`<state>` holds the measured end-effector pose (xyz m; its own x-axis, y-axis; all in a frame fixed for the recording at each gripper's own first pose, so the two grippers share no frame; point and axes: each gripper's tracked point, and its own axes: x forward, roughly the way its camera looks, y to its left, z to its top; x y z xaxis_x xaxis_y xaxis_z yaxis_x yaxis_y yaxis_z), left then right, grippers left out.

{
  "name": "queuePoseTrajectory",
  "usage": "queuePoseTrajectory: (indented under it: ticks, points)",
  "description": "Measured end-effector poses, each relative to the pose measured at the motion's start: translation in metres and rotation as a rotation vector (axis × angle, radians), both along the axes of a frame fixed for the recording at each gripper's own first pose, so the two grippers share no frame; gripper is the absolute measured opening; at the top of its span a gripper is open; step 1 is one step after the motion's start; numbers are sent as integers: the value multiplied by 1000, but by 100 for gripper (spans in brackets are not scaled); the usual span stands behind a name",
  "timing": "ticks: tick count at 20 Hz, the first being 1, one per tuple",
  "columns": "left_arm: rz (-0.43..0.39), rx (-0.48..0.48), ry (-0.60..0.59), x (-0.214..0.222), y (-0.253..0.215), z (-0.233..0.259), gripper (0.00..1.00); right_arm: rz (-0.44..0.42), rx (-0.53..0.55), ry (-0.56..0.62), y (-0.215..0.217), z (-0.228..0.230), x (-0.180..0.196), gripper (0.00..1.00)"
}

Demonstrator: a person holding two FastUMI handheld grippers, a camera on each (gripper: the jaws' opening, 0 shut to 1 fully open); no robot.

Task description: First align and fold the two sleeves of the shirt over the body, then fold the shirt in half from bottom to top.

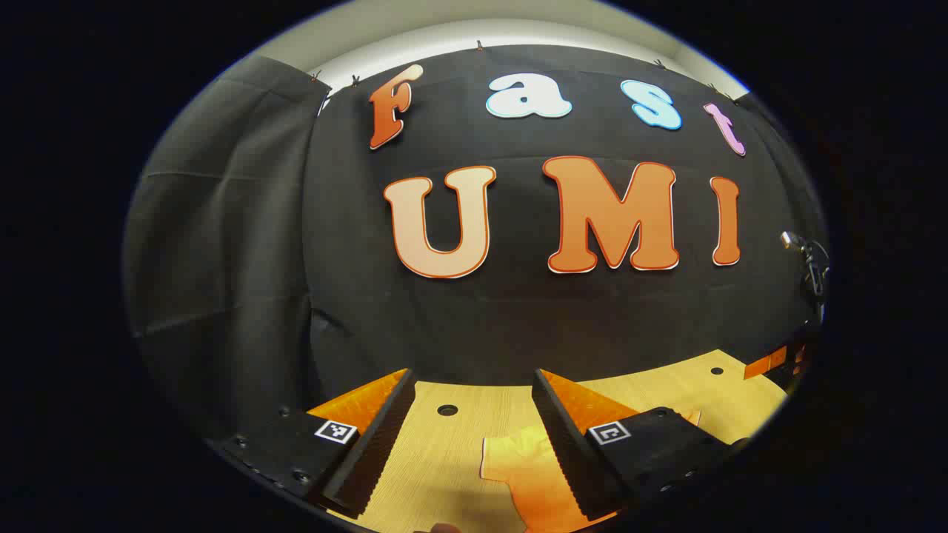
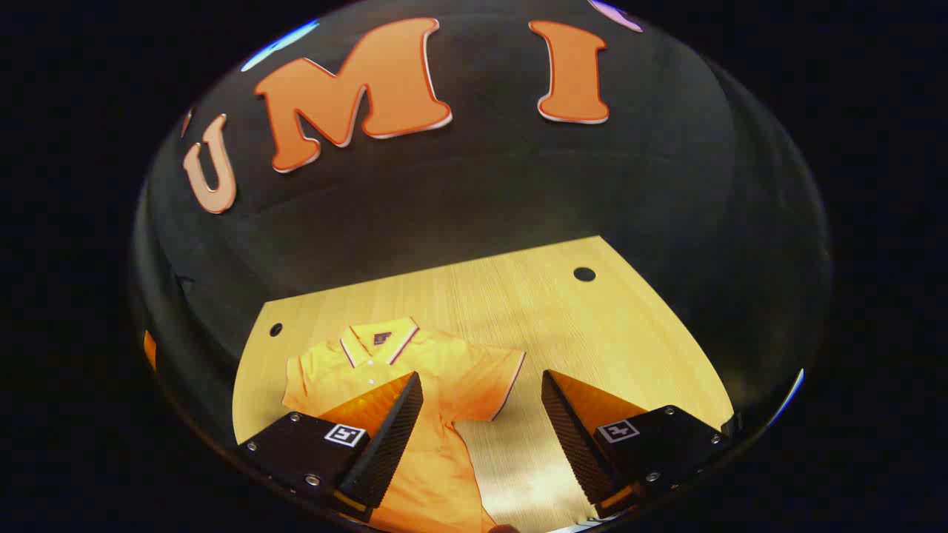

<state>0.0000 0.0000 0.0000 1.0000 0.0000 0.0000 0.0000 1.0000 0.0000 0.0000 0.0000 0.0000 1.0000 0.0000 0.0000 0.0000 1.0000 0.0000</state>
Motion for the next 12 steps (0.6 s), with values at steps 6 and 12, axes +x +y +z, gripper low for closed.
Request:
queuePoseTrajectory:
  ticks: [6,12]
  points:
    - [24,4,62,23,8,-27,98,-18,35,324,-11,-54,99,99]
    - [31,7,124,48,11,-50,98,-117,123,477,-32,-88,166,99]
